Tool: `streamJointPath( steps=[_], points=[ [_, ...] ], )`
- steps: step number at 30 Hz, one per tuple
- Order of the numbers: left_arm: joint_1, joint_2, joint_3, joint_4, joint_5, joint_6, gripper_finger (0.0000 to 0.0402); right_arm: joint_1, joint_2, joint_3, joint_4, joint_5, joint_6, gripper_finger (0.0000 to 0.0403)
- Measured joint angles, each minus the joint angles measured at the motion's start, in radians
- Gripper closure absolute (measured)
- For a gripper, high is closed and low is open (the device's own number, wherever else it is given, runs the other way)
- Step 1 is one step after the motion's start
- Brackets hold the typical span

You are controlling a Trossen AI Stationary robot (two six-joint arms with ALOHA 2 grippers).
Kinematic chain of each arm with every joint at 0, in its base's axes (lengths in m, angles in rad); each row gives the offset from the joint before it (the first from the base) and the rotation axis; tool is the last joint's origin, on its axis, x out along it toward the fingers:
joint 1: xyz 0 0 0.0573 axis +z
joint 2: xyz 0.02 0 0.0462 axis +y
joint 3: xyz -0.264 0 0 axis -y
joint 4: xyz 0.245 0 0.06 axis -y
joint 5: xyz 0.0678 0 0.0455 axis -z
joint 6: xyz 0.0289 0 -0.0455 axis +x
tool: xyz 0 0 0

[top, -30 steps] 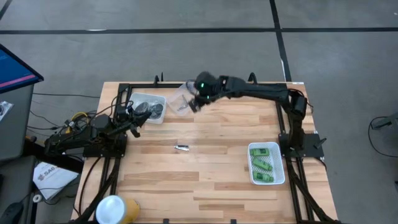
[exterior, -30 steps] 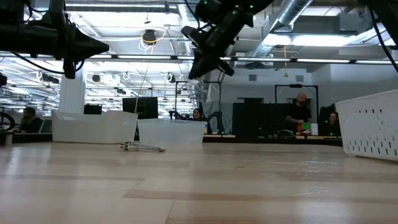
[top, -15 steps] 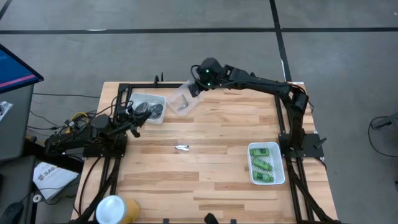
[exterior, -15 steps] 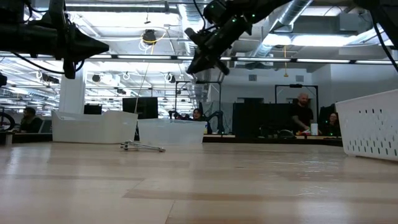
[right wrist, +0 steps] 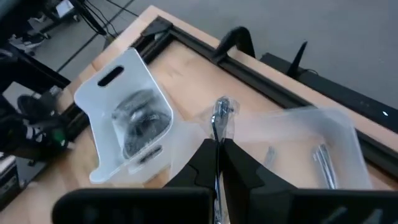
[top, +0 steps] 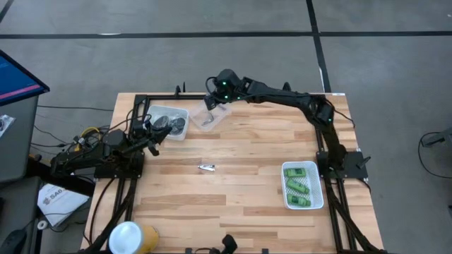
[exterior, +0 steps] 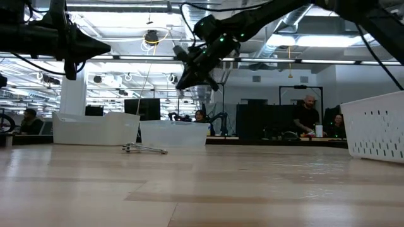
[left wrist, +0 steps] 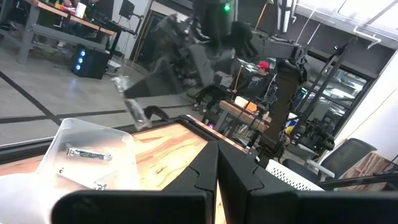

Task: Pick & Place Travel size toiletries
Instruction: Put the silver nail cutter into the transparent bin

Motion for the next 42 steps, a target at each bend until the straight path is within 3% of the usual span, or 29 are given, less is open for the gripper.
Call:
streamJointPath(
  steps=[13, 28, 32, 42],
  points=[
    [0.000, 0.000, 0.000, 0.000, 0.001, 0.000, 0.0400, 0.000, 0.197, 0.254, -0.205, -0.003, 0.001, 0.0401],
    [0.000, 0.000, 0.000, 0.000, 0.000, 0.002, 0.0400, -0.003, 0.198, 0.265, -0.253, 0.034, 0.002, 0.0378],
    [0.000, 0.000, 0.000, 0.000, 0.000, 0.002, 0.0400, -0.007, 0.198, 0.265, -0.254, 0.033, 0.002, 0.0343],
    [0.000, 0.000, 0.000, 0.001, 0.001, 0.003, 0.0377, -0.014, 0.185, 0.285, -0.261, 0.003, 0.000, 0.0199]
  ],
)
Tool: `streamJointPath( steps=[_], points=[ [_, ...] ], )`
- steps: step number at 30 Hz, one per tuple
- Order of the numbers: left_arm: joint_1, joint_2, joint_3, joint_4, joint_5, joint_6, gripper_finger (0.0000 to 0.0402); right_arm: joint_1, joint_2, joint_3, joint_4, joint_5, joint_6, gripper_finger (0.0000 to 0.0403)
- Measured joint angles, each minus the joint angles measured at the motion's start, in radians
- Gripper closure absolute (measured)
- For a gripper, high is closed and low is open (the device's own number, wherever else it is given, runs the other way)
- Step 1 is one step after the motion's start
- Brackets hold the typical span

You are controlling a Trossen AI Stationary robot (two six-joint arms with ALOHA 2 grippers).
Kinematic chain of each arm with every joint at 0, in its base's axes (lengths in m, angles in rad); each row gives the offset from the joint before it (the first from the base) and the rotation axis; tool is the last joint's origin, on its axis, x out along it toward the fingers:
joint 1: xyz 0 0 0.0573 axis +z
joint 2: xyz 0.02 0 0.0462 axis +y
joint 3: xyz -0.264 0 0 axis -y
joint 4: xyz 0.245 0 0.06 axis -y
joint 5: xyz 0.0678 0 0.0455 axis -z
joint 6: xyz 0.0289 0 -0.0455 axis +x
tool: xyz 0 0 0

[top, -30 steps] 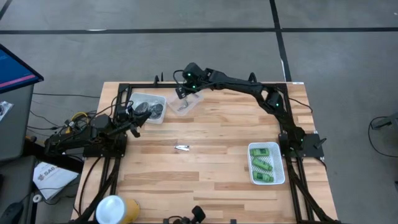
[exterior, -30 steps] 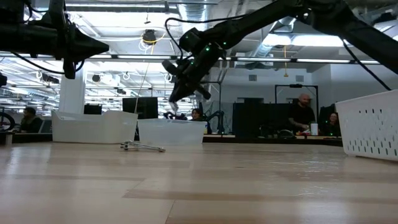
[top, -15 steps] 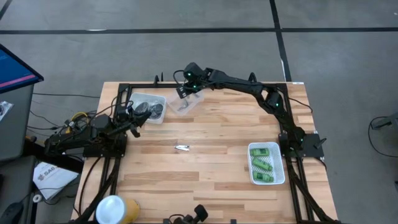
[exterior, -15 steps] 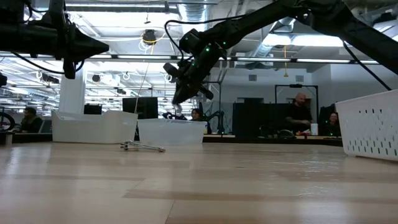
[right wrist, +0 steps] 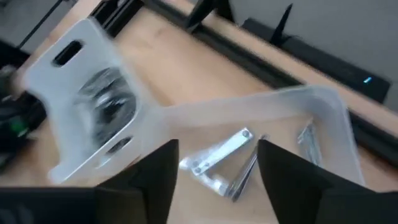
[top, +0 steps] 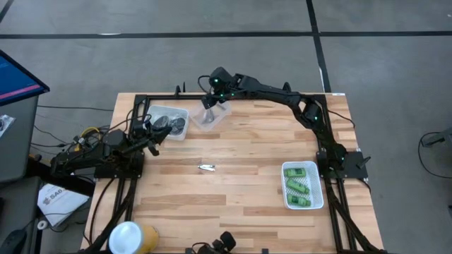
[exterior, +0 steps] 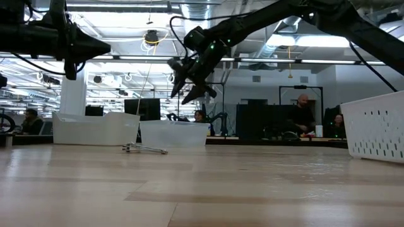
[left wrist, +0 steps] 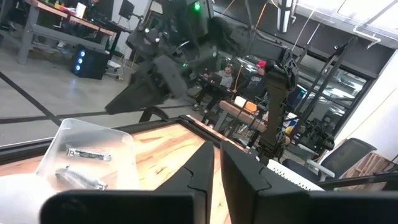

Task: Pick & Place Travel size toiletries
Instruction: Put the silver nail cutter into the transparent bin

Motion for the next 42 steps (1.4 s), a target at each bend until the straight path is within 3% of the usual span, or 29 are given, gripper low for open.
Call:
streamJointPath(
  steps=[7, 16, 21, 28, 35, 42],
  points=[
    [0.000, 0.000, 0.000, 0.028, 0.023, 0.044, 0.0338, -0.014, -0.139, 0.079, -0.077, -0.158, -0.086, 0.0175],
    [-0.012, 0.077, 0.008, 0.092, 0.236, 0.054, 0.0232, 0.038, -0.471, 0.080, -0.060, -0.167, -0.206, 0.0205],
    [-0.071, 0.290, 0.099, 0.093, 0.243, 0.142, 0.0189, 0.126, -0.624, 0.080, -0.071, -0.166, -0.243, 0.0217],
    [-0.129, 0.697, 0.304, 0.098, 0.242, 0.292, 0.0186, 0.302, -0.826, 0.080, -0.075, -0.107, -0.390, 0.0239],
    [-0.130, 1.025, 0.412, 0.095, 0.279, 0.316, 0.0199, 0.448, -1.019, 0.080, -0.176, -0.081, -0.522, 0.0315],
    [-0.143, 1.225, 0.416, 0.094, 0.298, 0.321, 0.0191, 0.609, -1.118, 0.074, -0.366, -0.051, -0.534, 0.0376]
  ],
)
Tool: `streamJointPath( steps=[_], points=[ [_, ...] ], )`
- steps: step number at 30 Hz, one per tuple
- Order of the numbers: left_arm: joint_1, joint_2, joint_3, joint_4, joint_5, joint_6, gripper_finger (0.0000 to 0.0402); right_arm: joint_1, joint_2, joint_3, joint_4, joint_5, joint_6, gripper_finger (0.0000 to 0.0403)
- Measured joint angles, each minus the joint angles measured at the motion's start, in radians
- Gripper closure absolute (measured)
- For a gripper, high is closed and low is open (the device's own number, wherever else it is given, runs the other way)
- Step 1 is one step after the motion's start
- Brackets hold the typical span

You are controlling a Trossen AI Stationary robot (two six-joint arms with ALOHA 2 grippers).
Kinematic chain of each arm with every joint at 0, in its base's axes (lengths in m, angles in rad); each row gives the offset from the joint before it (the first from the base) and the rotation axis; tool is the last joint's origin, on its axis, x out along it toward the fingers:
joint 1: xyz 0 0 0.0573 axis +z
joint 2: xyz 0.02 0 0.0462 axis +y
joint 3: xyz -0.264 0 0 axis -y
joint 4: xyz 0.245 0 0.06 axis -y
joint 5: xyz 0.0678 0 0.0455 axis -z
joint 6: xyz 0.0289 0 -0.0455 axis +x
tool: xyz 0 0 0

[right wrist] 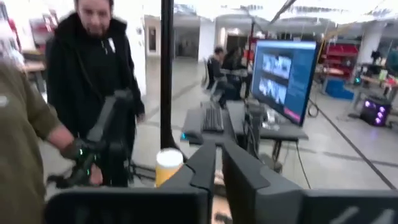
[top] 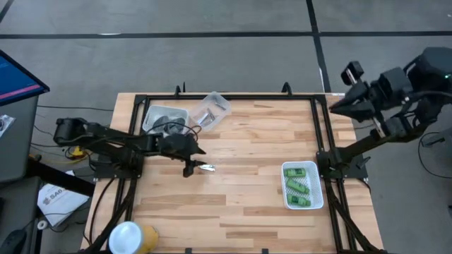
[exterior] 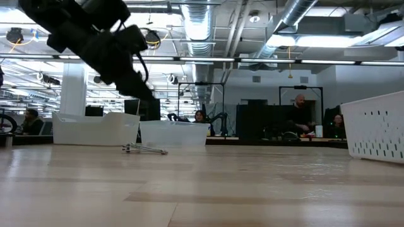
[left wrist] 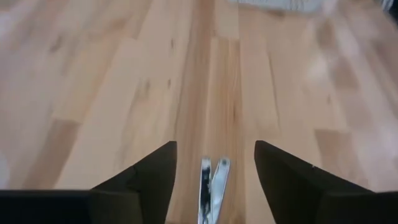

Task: Pick & Place Travel size toiletries
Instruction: Put the silver nail cutter into the transparent bin

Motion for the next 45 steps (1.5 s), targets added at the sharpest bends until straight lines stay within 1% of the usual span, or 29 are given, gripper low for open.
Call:
streamJointPath(
  steps=[3, 5, 8, 11, 14, 18, 21, 23, 27, 30, 32, 33, 36, 39, 40, 42, 45],
  points=[
    [-0.004, 0.059, 0.000, 0.000, 0.005, 0.021, 0.0174, 0.037, -0.039, -0.040, -0.052, 0.048, -0.024, 0.0398],
    [-0.004, 0.093, 0.000, 0.004, 0.031, 0.051, 0.0162, 0.053, -0.087, -0.098, -0.055, 0.054, -0.026, 0.0397],
    [-0.004, 0.137, 0.000, 0.002, 0.036, 0.073, 0.0147, 0.066, -0.186, -0.220, -0.017, 0.053, 0.001, 0.0392],
    [-0.003, 0.174, -0.001, 0.001, 0.029, 0.084, 0.0142, 0.066, -0.304, -0.384, 0.063, 0.055, 0.019, 0.0398],
    [-0.003, 0.209, -0.001, 0.011, 0.025, 0.124, 0.0145, 0.066, -0.430, -0.582, 0.186, 0.060, 0.030, 0.0401],
    [-0.003, 0.252, -0.001, 0.016, 0.025, 0.129, 0.0151, 0.066, -0.635, -0.851, 0.376, 0.060, 0.048, 0.0401],
    [-0.003, 0.283, -0.001, 0.029, 0.025, 0.129, 0.0155, 0.066, -0.797, -1.044, 0.507, 0.103, 0.081, 0.0401],
    [-0.003, 0.299, -0.002, 0.035, 0.024, 0.129, 0.0158, 0.066, -0.892, -1.165, 0.577, 0.111, 0.091, 0.0402],
    [-0.003, 0.319, -0.002, 0.042, 0.024, 0.129, 0.0171, 0.066, -1.067, -1.345, 0.708, 0.109, 0.113, 0.0402],
    [-0.002, 0.332, -0.003, 0.052, 0.027, 0.129, 0.0196, 0.066, -1.174, -1.443, 0.728, 0.110, 0.148, 0.0402],
    [-0.002, 0.344, -0.008, 0.061, 0.018, 0.131, 0.0222, 0.065, -1.177, -1.483, 0.758, 0.111, 0.166, 0.0402],
    [-0.003, 0.348, -0.012, 0.063, 0.009, 0.130, 0.0236, 0.064, -1.177, -1.489, 0.725, 0.109, 0.170, 0.0402],
    [-0.003, 0.366, -0.013, 0.061, -0.008, 0.126, 0.0283, 0.064, -1.152, -1.484, 0.763, 0.105, 0.170, 0.0402],
    [-0.003, 0.369, -0.013, 0.065, -0.010, 0.142, 0.0323, 0.064, -1.142, -1.506, 0.715, 0.105, 0.164, 0.0402],
    [-0.003, 0.370, -0.013, 0.065, -0.010, 0.152, 0.0334, 0.064, -1.141, -1.507, 0.735, 0.105, 0.162, 0.0402],
    [-0.003, 0.362, -0.014, 0.061, -0.011, 0.156, 0.0351, 0.064, -1.156, -1.514, 0.747, 0.105, 0.159, 0.0402],
    [-0.003, 0.346, -0.016, 0.064, -0.011, 0.152, 0.0353, 0.064, -1.170, -1.551, 0.743, 0.101, 0.131, 0.0403]
  ],
)
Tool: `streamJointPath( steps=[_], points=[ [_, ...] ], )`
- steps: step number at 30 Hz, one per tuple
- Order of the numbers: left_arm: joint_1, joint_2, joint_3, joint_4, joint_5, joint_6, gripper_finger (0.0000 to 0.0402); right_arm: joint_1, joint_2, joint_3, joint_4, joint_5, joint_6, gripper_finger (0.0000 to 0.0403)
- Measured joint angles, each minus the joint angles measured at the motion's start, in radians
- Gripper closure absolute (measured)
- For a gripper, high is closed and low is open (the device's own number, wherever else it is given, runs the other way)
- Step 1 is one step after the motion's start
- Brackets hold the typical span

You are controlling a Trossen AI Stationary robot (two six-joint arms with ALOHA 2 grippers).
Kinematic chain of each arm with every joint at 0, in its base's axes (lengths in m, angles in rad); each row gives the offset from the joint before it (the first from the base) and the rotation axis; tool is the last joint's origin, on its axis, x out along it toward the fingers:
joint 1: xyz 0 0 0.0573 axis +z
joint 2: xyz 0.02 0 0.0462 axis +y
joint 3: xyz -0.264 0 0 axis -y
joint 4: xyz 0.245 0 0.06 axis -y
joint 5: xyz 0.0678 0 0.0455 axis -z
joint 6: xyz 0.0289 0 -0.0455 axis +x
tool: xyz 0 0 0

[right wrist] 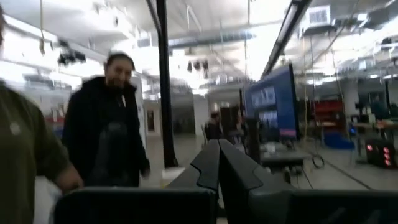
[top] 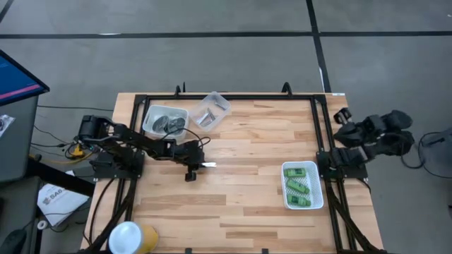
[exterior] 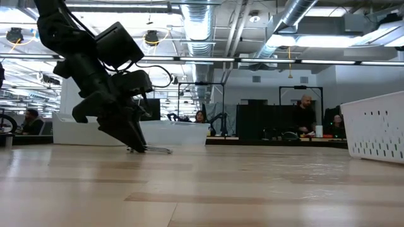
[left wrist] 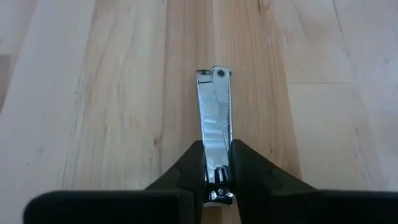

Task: Pick & Place Travel size toiletries
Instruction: Put the silver nail cutter into the transparent bin

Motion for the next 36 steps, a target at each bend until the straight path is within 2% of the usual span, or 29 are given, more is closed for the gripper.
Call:
streamJointPath(
  steps=[6, 12, 18, 22, 24, 29, 36],
  points=[
    [0.000, -0.074, -0.007, -0.031, -0.006, -0.023, 0.0353, -0.004, -0.007, -0.141, 0.024, 0.002, -0.004, 0.0403],
    [0.000, -0.175, -0.005, -0.012, -0.006, -0.153, 0.0353, -0.006, -0.008, -0.349, 0.233, 0.000, 0.106, 0.0403],
    [0.000, -0.299, -0.004, -0.004, -0.032, -0.161, 0.0353, -0.006, -0.009, -0.515, 0.449, -0.001, 0.176, 0.0403],
    [0.000, -0.373, -0.003, -0.001, -0.098, -0.159, 0.0353, -0.003, -0.009, -0.599, 0.534, -0.001, 0.196, 0.0403],
    [0.002, -0.409, -0.003, 0.001, -0.134, -0.160, 0.0353, -0.003, -0.009, -0.624, 0.583, -0.001, 0.199, 0.0403],
    [0.025, -0.472, 0.001, 0.002, -0.215, -0.162, 0.0353, -0.007, -0.008, -0.624, 0.557, 0.000, 0.200, 0.0403],
    [0.130, -0.467, 0.071, 0.008, -0.253, -0.159, 0.0353, -0.037, -0.007, -0.625, 0.483, 0.037, 0.239, 0.0403]
  ],
)
